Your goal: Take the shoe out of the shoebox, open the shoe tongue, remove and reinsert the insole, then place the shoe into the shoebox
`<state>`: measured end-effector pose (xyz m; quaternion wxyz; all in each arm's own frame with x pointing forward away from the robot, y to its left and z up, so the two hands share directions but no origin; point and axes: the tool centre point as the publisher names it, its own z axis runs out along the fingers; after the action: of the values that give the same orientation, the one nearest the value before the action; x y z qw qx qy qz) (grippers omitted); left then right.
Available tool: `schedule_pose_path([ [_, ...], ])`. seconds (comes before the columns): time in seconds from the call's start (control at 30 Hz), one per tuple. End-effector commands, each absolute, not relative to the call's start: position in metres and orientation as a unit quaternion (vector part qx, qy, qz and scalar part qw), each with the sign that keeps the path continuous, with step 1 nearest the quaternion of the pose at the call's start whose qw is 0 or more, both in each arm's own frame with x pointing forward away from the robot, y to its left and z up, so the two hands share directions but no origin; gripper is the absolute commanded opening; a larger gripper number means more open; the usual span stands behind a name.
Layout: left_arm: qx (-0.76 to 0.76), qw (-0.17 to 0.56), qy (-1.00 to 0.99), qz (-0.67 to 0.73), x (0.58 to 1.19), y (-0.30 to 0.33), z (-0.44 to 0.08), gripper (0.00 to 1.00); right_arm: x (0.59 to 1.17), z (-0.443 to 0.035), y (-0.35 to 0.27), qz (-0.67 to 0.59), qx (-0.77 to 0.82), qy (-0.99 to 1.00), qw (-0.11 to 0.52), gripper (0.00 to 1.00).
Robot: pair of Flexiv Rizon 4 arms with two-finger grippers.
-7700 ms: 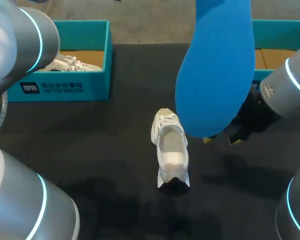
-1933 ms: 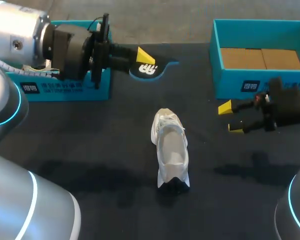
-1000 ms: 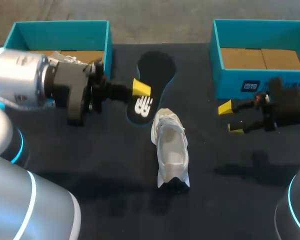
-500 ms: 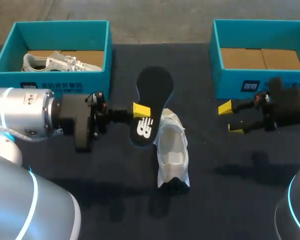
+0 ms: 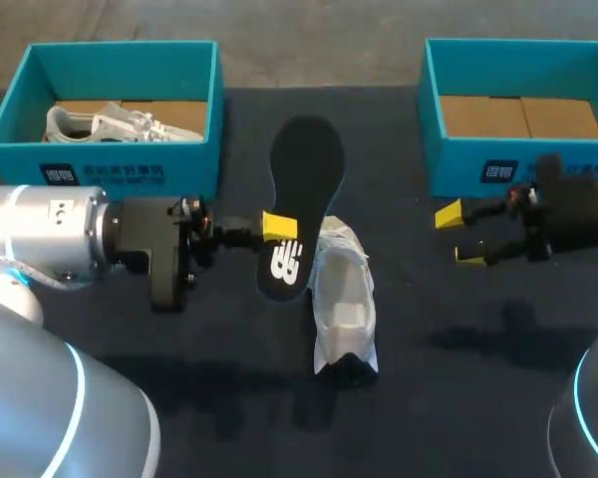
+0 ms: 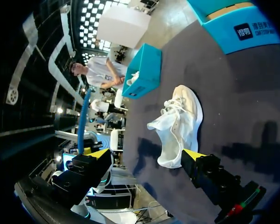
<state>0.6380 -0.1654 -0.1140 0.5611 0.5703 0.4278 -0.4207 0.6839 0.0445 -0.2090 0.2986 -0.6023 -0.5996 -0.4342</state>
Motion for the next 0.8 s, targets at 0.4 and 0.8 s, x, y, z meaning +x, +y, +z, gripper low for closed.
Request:
schedule_pose_path([
  [0.4,0.572,0.594,0.410,-0.390,0.674,-0.160,-0.154,0.00,0.685,-0.210,0.046,-0.434,-0.603,-0.599,0.298,1.00],
  [0.8,0.567,0.588,0.403,-0.413,0.683,-0.166,-0.152,0.00,0.685,-0.210,0.046,-0.434,-0.603,-0.599,0.298,1.00],
])
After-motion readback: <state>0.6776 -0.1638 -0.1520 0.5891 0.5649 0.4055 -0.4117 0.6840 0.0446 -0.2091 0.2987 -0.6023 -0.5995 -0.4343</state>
